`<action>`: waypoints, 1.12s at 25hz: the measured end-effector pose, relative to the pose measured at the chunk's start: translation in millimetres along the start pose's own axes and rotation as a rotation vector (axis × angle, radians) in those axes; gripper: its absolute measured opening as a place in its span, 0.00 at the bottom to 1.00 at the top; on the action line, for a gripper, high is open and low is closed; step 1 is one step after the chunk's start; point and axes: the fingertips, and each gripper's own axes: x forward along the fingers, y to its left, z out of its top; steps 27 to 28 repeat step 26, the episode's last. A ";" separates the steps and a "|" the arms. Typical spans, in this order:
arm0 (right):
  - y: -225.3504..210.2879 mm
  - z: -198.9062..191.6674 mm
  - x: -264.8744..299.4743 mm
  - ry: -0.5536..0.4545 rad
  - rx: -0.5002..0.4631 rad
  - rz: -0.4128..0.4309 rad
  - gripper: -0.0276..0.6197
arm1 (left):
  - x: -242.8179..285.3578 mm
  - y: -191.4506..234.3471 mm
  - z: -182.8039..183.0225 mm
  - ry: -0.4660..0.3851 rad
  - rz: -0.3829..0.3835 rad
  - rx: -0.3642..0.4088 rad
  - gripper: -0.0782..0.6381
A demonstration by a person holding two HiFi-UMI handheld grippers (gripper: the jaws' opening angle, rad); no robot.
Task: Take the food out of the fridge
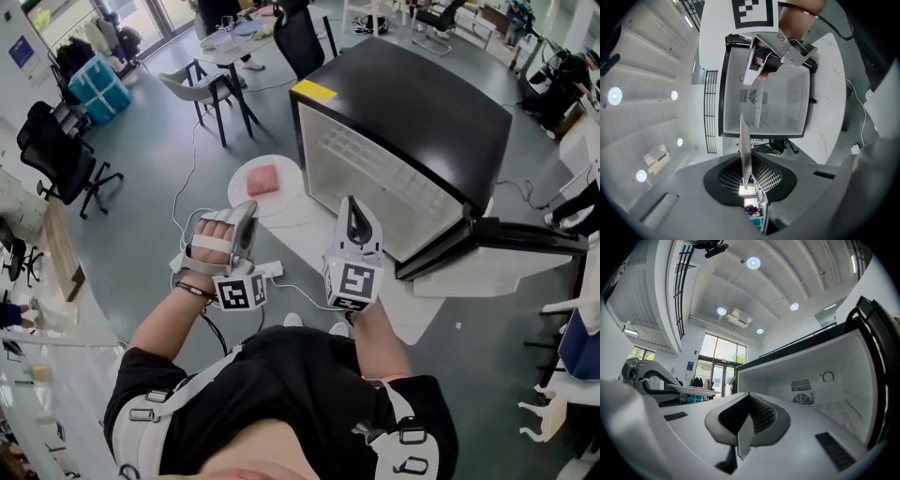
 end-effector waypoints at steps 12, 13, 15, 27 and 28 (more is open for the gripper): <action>33.2 -7.2 5.7 0.048 -0.015 0.097 0.05 | -16.3 -11.8 -46.5 0.119 -0.019 -0.047 0.17; 33.2 -8.3 5.5 0.052 -0.011 0.099 0.05 | -16.1 -12.9 -47.3 0.121 -0.020 -0.046 0.17; 32.3 -11.7 4.8 0.061 -0.007 0.101 0.05 | -15.7 -14.7 -47.9 0.127 -0.021 -0.042 0.17; 32.5 -15.4 3.9 0.085 -0.033 0.108 0.05 | -9.2 -6.0 -46.6 0.116 -0.011 -0.012 0.17; 32.5 -15.4 3.9 0.085 -0.033 0.108 0.05 | -9.2 -6.0 -46.6 0.116 -0.011 -0.012 0.17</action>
